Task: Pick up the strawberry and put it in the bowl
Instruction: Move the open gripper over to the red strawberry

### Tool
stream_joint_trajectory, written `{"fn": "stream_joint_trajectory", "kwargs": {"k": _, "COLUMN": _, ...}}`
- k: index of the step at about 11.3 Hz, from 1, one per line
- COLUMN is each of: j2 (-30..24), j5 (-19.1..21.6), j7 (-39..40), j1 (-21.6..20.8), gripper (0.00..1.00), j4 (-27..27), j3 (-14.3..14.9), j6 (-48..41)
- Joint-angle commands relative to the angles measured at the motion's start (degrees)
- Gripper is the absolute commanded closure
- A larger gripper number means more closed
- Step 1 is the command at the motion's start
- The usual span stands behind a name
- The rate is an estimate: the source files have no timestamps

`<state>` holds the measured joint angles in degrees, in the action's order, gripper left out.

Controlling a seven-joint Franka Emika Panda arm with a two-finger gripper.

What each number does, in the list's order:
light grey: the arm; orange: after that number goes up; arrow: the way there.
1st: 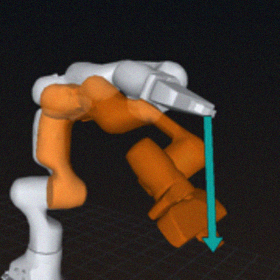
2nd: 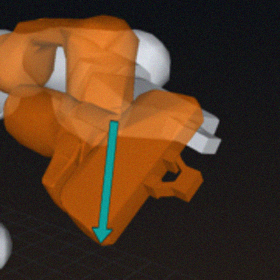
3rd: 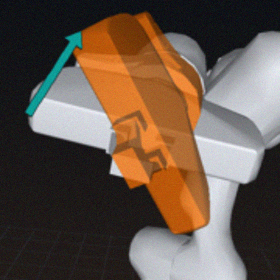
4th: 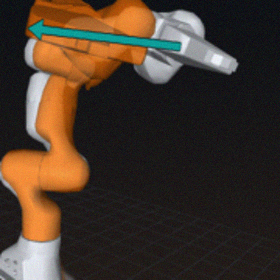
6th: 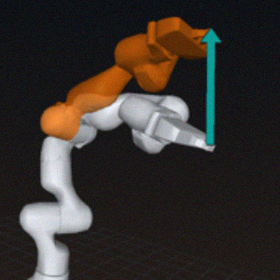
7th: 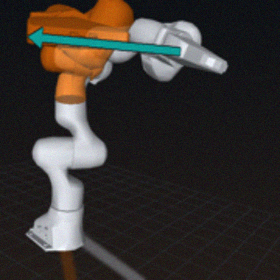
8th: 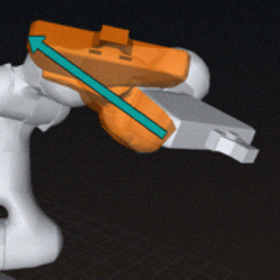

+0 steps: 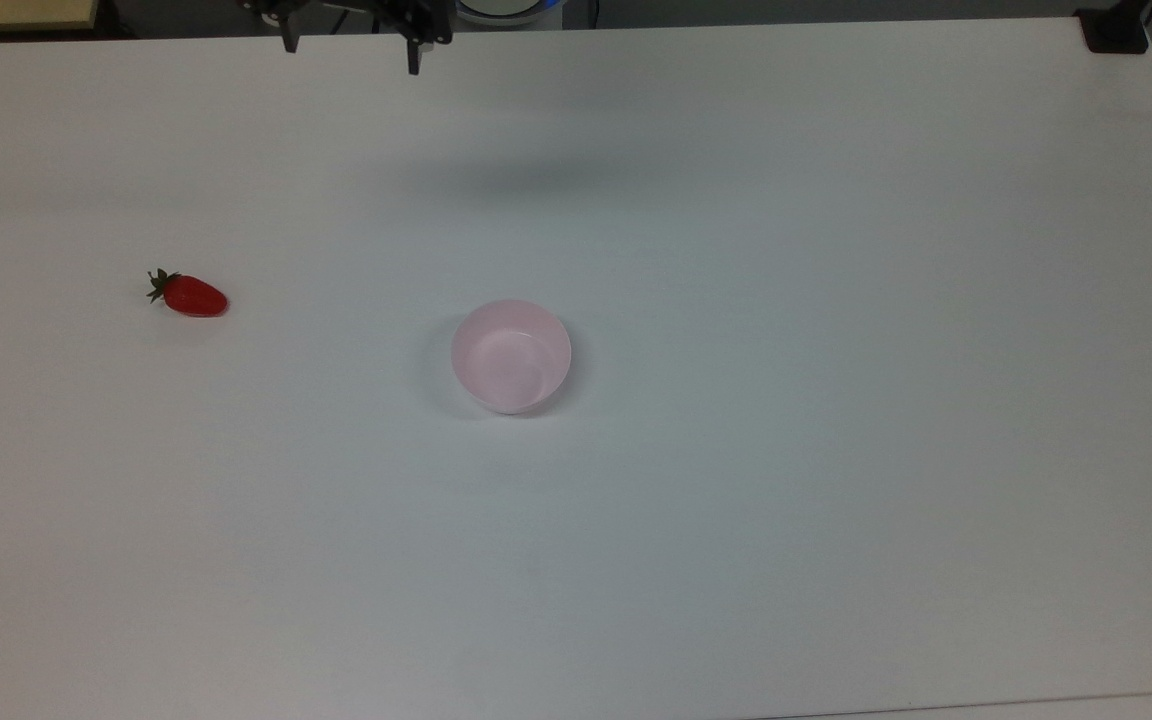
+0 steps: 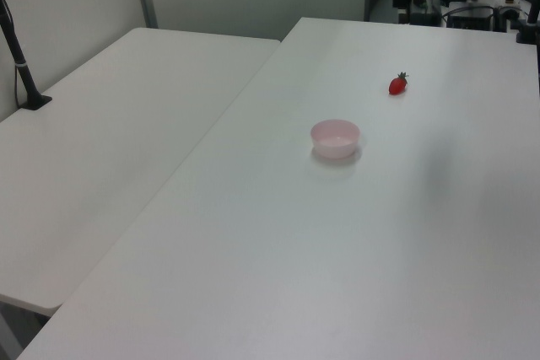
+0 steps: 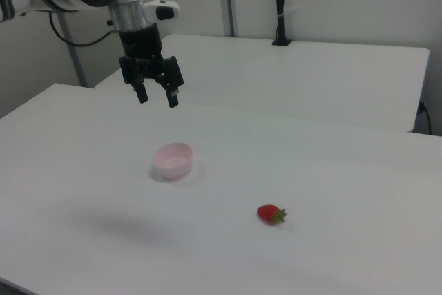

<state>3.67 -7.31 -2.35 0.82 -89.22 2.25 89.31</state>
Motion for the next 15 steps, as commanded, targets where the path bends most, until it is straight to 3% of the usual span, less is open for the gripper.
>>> {"fn": "stream_joint_trajectory", "kwargs": {"k": 1, "j2": 1.3, "j5": 0.9, "j7": 1.8, "j1": 3.1, "gripper": 0.0, "j4": -0.9, "j3": 0.2, "j6": 2.2}}
{"fn": "stream_joint_trajectory", "kwargs": {"k": 4, "j2": 4.6, "j5": 1.0, "j7": 3.7, "j1": 8.2, "gripper": 0.0, "j4": -1.1, "j3": 0.2, "j6": 6.9}}
{"fn": "stream_joint_trajectory", "kwargs": {"k": 8, "j2": 10.4, "j5": 1.0, "j7": 12.4, "j1": 15.2, "gripper": 0.0, "j4": -3.1, "j3": 0.2, "j6": 14.1}}
{"fn": "stream_joint_trajectory", "kwargs": {"k": 11, "j2": 15.6, "j5": 1.0, "j7": 25.2, "j1": 18.7, "gripper": 0.0, "j4": -3.2, "j3": 0.2, "j6": 20.0}}
{"fn": "stream_joint_trajectory", "kwargs": {"k": 15, "j2": 22.0, "j5": -0.1, "j7": 47.1, "j1": 19.2, "gripper": 0.0, "j4": -3.2, "j3": 0.0, "j6": 25.9}}
